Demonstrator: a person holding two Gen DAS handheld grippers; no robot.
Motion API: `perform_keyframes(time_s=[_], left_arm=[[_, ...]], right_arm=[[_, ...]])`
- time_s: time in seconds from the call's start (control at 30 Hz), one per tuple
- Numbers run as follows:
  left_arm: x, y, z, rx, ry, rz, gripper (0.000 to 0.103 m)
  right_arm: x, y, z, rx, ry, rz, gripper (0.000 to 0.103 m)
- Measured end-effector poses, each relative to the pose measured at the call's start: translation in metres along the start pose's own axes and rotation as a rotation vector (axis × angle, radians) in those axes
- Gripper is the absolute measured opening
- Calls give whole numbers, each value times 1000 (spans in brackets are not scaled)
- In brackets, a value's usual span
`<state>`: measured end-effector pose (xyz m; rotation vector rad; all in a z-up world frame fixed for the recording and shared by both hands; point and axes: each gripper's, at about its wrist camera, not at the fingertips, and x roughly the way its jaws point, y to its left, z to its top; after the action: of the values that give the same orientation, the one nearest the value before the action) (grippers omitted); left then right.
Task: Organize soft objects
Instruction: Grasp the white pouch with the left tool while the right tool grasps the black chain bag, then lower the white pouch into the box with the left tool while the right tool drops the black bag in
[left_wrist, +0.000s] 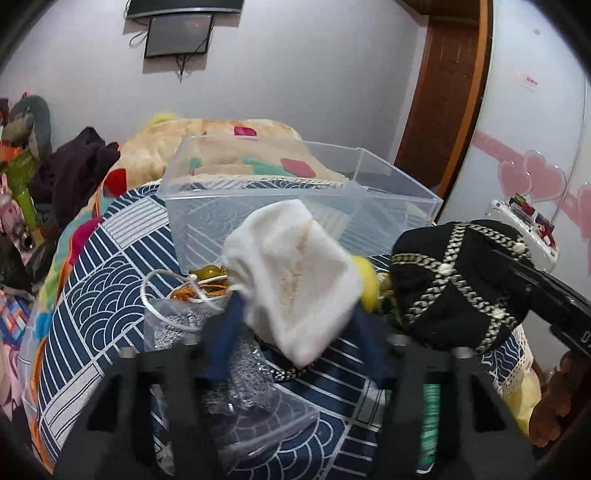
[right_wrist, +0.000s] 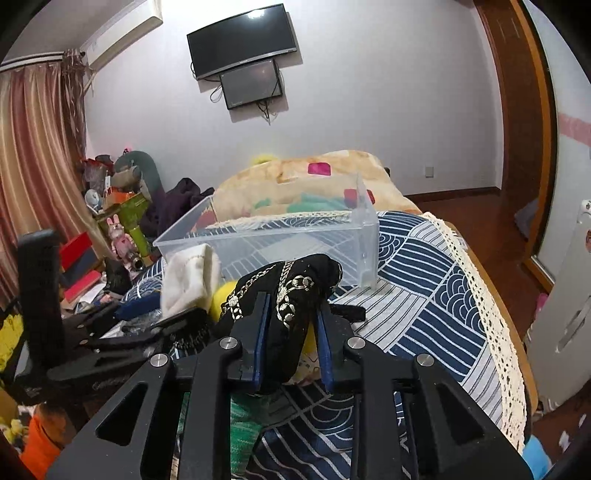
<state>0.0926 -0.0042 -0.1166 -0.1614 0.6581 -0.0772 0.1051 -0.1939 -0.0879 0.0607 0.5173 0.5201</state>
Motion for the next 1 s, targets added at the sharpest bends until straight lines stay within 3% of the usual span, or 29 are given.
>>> perform_keyframes(time_s=[0.03, 0.07, 0.23, 0.53, 1.0], left_arm=[[-1, 2, 0, -5, -1, -6, 27], [-3, 4, 0, -8, -1, -19, 22], [-25, 2, 2, 14, -44, -20, 8], [-64, -1, 17, 30, -134, -29, 6], [-86, 4, 71, 51, -220, -31, 6]], right_arm=[[-2, 0, 1, 0, -7, 2, 20], [-4, 1, 1, -2, -12, 3, 20], [-14, 8, 3, -26, -47, 12, 20], [-25, 10, 20, -20, -106, 16, 19], [-14, 21, 60, -59, -180, -28, 19]])
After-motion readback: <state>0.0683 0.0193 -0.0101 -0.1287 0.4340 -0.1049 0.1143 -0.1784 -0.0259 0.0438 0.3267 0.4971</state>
